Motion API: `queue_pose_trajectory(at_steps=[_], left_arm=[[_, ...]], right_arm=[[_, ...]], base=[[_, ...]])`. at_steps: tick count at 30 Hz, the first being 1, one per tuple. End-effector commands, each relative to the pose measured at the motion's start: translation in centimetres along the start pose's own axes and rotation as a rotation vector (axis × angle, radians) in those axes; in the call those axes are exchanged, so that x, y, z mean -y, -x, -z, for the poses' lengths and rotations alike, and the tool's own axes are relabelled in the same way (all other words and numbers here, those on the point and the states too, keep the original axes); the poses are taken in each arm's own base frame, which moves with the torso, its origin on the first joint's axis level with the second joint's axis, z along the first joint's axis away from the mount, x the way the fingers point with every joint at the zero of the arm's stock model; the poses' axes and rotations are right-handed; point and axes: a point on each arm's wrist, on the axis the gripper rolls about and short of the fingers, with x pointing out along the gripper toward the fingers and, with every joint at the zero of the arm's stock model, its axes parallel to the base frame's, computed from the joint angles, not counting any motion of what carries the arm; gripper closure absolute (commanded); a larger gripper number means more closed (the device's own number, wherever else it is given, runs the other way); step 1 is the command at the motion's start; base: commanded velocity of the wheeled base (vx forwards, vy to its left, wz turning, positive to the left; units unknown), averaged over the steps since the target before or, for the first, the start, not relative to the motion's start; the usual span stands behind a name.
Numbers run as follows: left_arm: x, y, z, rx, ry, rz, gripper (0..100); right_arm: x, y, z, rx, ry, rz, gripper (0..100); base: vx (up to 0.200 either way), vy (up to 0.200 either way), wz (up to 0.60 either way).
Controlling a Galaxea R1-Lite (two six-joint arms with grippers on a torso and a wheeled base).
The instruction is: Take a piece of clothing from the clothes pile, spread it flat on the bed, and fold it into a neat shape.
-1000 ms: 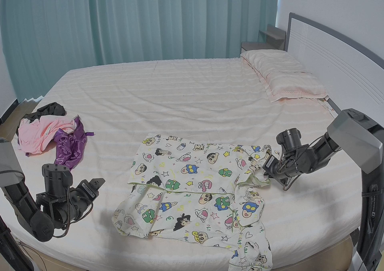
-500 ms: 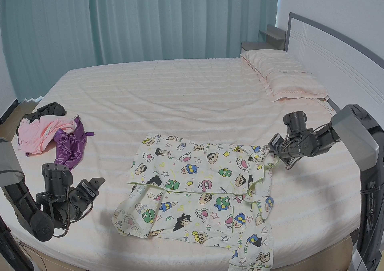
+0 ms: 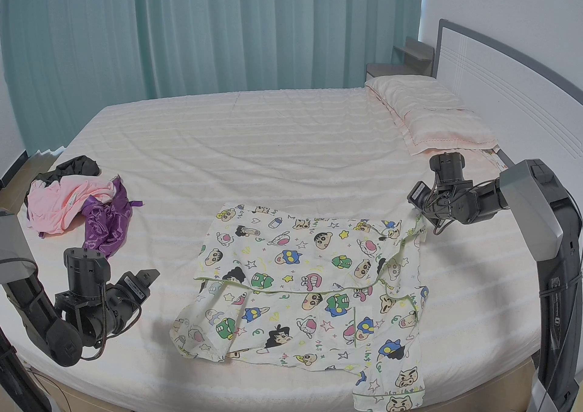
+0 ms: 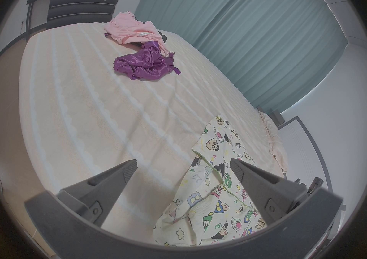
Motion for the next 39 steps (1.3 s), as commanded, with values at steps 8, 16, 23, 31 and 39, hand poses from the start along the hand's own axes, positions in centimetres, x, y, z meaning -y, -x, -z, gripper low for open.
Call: queue_pose_trajectory(at_steps=[8,16,23,31,39], left_arm=[[-0.1,-0.2,0.2,-0.008,-0.001,-0.011,0],[-0.2,-0.2,0.2,-0.009,-0.002,-0.012,0],[-0.3,-0.1,0.3,-0.010,-0.001,-0.014,0],[-0.3,0.0,0.4,-0.008,-0.004,-0.010,0],[0.2,0.2,1.0,-0.030,-0.023,0.016,0]], right_arm=[[3.5,1.0,-2.2,0.025,-0.032,0.102,0],[6.9,6.7,-1.5,-0.072,-0.080,0.142,0],[7.0,8.3,2.8,-0.137,-0.027,0.082,0],[5.7,9.6,7.5,-0.269,0.048,0.066,0],[3.7,11.2,8.6,-0.268,0.085,0.015,0]], base=[[0.000,0.000,0.00],[0.000,0.000,0.00],[0.000,0.000,0.00],[0.000,0.000,0.00],[0.000,0.000,0.00]])
